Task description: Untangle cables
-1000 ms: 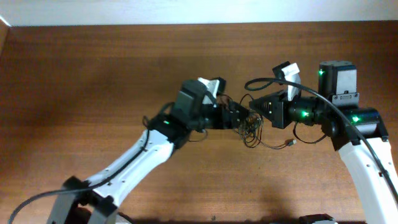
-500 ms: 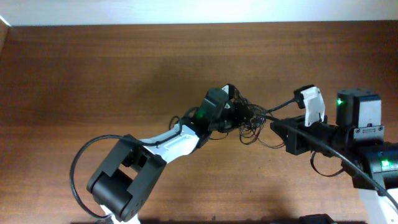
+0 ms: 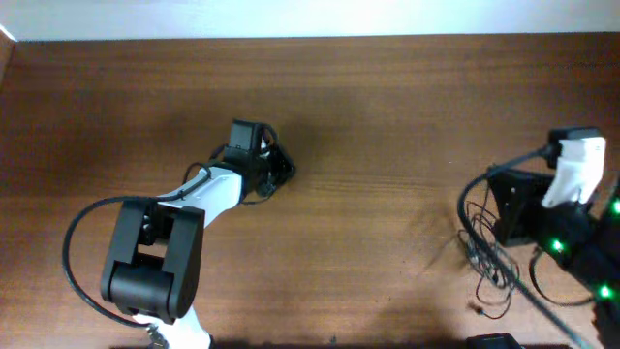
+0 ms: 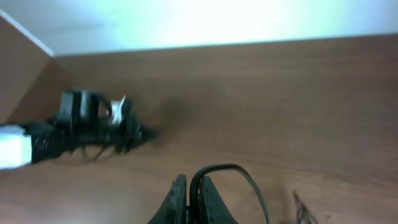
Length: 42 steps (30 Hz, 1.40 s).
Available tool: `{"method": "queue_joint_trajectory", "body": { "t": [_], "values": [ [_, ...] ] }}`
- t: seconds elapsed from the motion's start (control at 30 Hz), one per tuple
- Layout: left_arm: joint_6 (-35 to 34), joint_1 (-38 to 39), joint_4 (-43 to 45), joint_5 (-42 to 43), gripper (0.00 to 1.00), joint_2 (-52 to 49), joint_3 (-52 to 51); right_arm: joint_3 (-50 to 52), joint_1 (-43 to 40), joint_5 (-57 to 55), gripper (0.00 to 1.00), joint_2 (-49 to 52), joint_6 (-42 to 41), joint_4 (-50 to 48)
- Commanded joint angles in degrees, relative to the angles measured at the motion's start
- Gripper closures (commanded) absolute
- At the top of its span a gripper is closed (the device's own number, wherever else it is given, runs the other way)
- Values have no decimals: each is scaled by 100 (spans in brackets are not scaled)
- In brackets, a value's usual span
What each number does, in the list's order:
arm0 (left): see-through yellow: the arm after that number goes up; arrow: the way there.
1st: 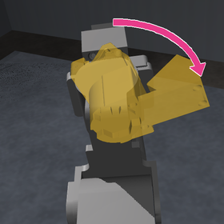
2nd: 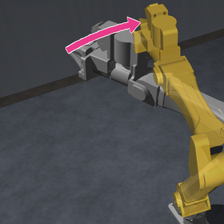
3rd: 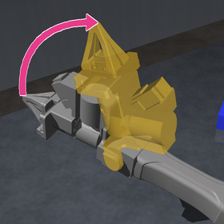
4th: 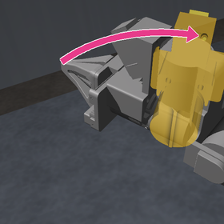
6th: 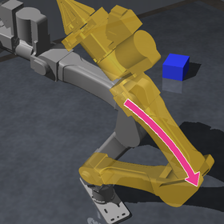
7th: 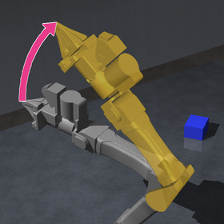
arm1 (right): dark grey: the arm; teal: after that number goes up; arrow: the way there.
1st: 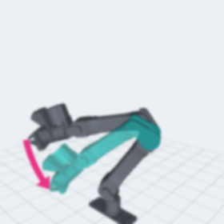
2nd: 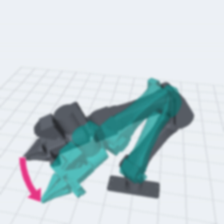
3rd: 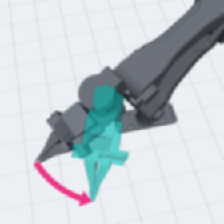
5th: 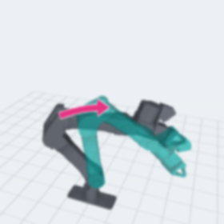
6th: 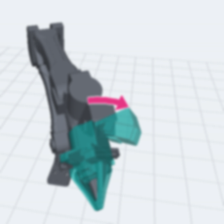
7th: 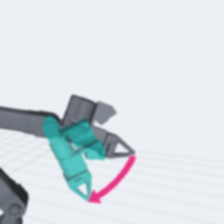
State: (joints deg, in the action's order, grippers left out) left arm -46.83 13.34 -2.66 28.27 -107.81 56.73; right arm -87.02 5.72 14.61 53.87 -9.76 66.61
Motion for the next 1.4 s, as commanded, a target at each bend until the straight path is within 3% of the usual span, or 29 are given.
{"method": "queue_joint_trajectory", "body": {
  "t": [0.0,0.1,0.13,0.17,0.33,0.47,0.5,0.57,0.73,0.77,0.83,0.93,1.0,1.07,1.17,1.3,1.37],
  "values": [
    [2203,166,1075,3438,47,4,28,-52,26,817,96,511,140,68],
    [2697,632,1674,3700,44,4,28,-52,26,1849,96,962,140,55],
    [2706,807,1869,3556,30,4,28,-52,26,2055,96,1047,142,55],
    [2708,1102,2232,3239,2,4,28,-52,26,2256,96,1126,142,52],
    [2726,2262,2903,1003,0,4,28,-52,24,2306,96,1143,205,66],
    [3259,2553,2894,931,2,4,26,-52,24,1950,96,1145,205,68],
    [3615,2549,2625,173,1,4,26,-52,24,1875,96,1143,205,83],
    [3628,2441,1912,-1790,1,4,26,-52,24,1875,96,1145,205,109],
    [4328,2398,1237,-2605,1,39,26,-52,24,1189,96,1145,203,219],
    [4332,2398,1104,-2708,1,116,26,-52,24,1145,96,1145,203,262],
    [4813,2409,885,-2041,1,490,26,-52,24,872,96,1145,201,269],
    [5233,2304,-177,-2284,1,1296,26,-52,24,525,95,1152,201,343],
    [5263,2310,-404,-1488,1,1685,26,-52,26,529,95,1180,197,293],
    [5427,2455,-358,-634,1,1818,26,-52,26,570,95,1257,179,291],
    [5515,2796,-195,-702,4,1635,-39,-52,26,883,95,1333,179,310],
    [5512,3130,363,-960,21,1526,-44,-52,26,931,95,1338,177,398],
    [5508,3130,476,-1019,20,1368,-44,-52,26,1121,95,1338,179,437]
  ]
}}
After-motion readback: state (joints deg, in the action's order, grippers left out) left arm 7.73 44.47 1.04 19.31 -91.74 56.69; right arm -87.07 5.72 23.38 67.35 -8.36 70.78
